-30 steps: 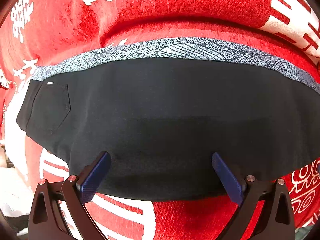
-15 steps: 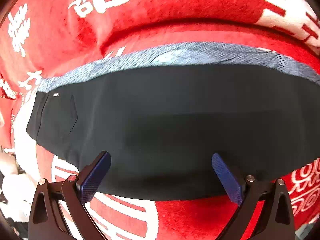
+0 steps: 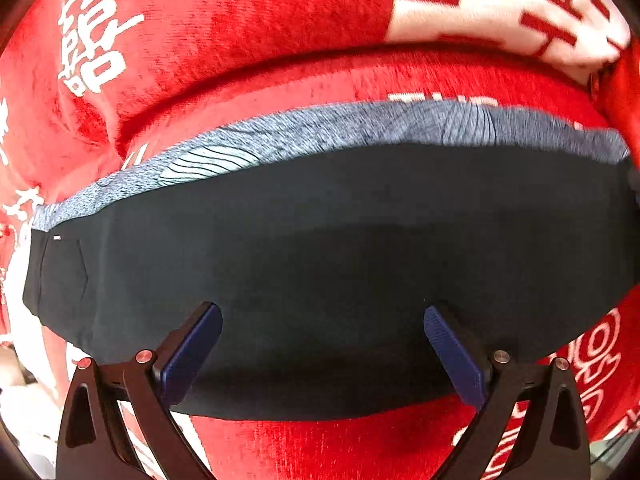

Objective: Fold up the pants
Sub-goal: 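Adjust the folded trousers with both grippers, straightening the patterned edge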

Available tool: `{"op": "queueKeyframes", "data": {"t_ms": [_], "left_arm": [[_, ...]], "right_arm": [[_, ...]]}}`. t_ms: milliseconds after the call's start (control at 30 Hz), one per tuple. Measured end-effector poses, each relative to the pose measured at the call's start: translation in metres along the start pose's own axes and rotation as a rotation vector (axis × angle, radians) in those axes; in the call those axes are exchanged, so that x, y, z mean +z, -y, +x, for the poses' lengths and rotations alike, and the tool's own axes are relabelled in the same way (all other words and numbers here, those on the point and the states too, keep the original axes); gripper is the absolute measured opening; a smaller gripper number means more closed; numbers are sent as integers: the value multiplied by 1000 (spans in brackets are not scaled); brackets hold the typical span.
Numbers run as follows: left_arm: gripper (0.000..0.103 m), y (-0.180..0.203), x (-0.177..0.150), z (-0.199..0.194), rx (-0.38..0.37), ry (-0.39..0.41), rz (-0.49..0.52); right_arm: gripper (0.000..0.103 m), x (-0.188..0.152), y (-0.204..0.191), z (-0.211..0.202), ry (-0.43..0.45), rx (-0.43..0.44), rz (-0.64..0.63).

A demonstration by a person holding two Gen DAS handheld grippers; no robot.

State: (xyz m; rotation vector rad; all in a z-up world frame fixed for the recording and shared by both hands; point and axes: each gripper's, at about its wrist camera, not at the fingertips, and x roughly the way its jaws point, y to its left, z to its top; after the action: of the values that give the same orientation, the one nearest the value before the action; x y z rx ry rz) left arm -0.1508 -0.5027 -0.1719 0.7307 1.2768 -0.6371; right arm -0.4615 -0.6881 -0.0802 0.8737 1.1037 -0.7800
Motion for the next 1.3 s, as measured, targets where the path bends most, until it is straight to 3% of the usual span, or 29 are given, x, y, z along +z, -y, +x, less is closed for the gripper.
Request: {"op": "queueKeyframes", "data": {"t_ms": [67, 267, 400, 600, 767, 867, 1033, 1300], "left_arm": [[102, -2, -1, 1, -20, 2, -20], [102, -11, -1, 5, -81, -37, -73], [102, -4, 0, -3, -46, -25, -55], [102, 15, 9, -25, -89, 6, -30], [102, 27, 16, -21, -107, 11, -11], [102, 30, 11, -8, -131, -9, -34], [102, 30, 2, -10, -141, 33, -33], [102, 36, -2, -12, -145, 53, -23]], "right_arm": [[49, -4, 8, 5, 24, 28, 16], [50, -26, 1, -17, 28, -7, -2], [50, -55, 13, -35, -4, 121, 85], [50, -95, 31, -32, -47, 265, 234], [50, -117, 48, -20, -8, 382, 391], [50, -118, 51, -16, 45, 428, 421], [50, -116, 56, -8, 121, 507, 466], [52, -90, 44, 9, 223, 539, 474]]}}
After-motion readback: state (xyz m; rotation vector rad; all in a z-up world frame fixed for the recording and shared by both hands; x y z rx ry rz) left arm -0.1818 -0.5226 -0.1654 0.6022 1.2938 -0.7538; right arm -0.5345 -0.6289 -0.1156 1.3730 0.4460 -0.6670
